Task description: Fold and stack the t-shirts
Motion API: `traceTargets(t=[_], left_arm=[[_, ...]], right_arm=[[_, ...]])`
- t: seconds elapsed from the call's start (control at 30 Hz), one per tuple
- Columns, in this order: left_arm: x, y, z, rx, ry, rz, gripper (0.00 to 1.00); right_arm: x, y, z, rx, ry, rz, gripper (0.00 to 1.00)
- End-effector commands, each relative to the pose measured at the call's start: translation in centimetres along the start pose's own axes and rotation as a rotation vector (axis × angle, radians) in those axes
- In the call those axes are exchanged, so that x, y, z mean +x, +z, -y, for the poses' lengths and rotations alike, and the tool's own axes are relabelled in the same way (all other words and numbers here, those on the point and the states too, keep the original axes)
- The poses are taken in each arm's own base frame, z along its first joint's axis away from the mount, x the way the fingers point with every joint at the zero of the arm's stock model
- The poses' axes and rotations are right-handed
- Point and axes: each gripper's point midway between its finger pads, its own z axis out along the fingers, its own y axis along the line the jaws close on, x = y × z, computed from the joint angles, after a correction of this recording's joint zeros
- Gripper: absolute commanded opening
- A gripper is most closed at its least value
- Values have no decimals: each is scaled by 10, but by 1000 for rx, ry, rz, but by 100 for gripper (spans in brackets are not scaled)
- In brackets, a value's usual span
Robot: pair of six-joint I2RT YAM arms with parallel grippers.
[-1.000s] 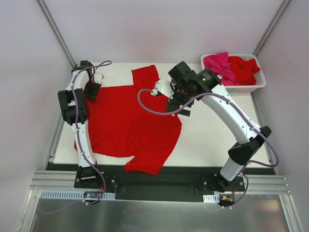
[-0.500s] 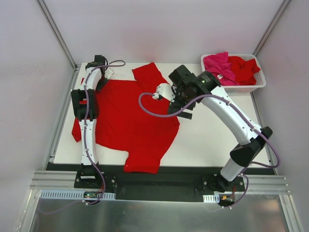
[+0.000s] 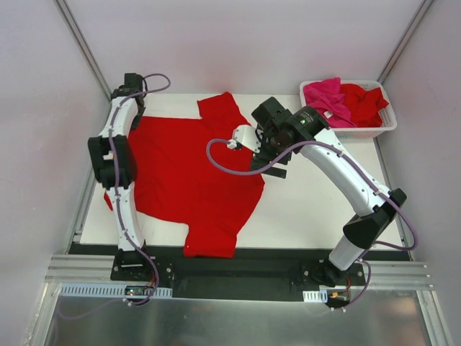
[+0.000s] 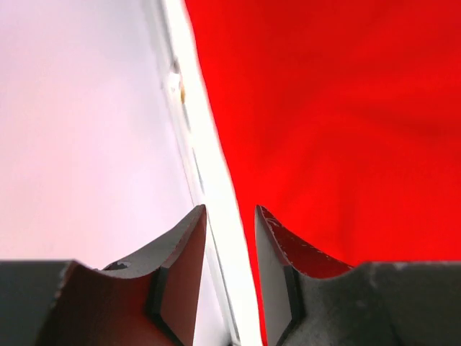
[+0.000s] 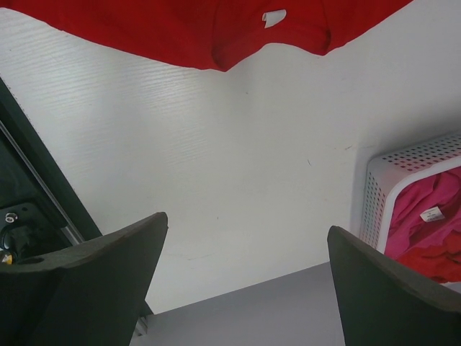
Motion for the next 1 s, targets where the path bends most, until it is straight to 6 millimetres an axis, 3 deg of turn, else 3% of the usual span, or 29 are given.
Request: traceTargets(t=[0.0,0.03,0.07,0.1,0.13,0.17,0.2,0.23,0.27,0.3,0.33,0.37,0.4,0.43,0.47,0.5,0.57,0.6,0.63,0.67,0.7,0.73,0.83,0.97], left_arm=[[3,-132,-28,115,-227,262,33],[12,-139,-16,174,-218,267,34],[24,-140,19,335,-200,271,33],[35,-163,21,388,-214,306,34],[46,-169,24,443,-241,316,34],[63,-170,40,526,-272,296,33],[73,-177,39,549,-298,301,33],[91,-194,22,535,-355,329,33],[107,-196,24,545,-373,317,33],[117,-220,14,519,-381,380,33],[132,-228,10,495,-380,381,33],[147,-232,5,455,-346,389,33],[162,-254,-7,361,-323,440,33],[172,-262,-11,314,-295,453,33],[184,-265,-10,277,-233,454,32],[196,-282,-15,215,-212,491,31],[217,-287,-15,163,-150,471,31],[226,-297,-17,129,-146,492,31],[231,-299,-18,113,-141,487,31],[239,-302,-15,114,-135,469,31],[241,-306,-16,103,-141,466,31],[245,-309,-20,84,-153,453,31],[253,-310,-19,80,-173,423,31],[259,-311,-14,95,-195,398,31]], right_arm=[[44,-12,-24,-120,-31,-189,96],[40,-7,-19,-110,-22,-181,96],[32,0,-8,-77,-2,-148,96],[27,5,-2,-69,9,-134,96],[17,19,3,-74,32,-123,96],[6,27,15,-41,60,-91,96],[1,38,20,-45,81,-98,96],[-8,59,23,-77,93,-113,96],[-23,62,38,-48,129,-70,96],[-32,69,44,-47,132,-43,96],[-40,83,48,-46,127,-37,96],[-53,96,56,-13,110,7,96],[-58,106,58,-5,97,25,96],[-63,114,59,7,82,47,96],[-68,134,54,20,66,73,96],[-72,143,49,12,57,92,96],[-84,164,40,24,76,134,96],[-78,182,19,-32,106,120,96],[-78,190,12,-40,110,122,96],[-92,193,12,-8,105,176,96],[-88,205,0,-26,103,176,96],[-105,206,0,-18,104,249,96],[-126,210,-8,-50,122,321,96],[-143,222,-8,-77,137,363,96]])
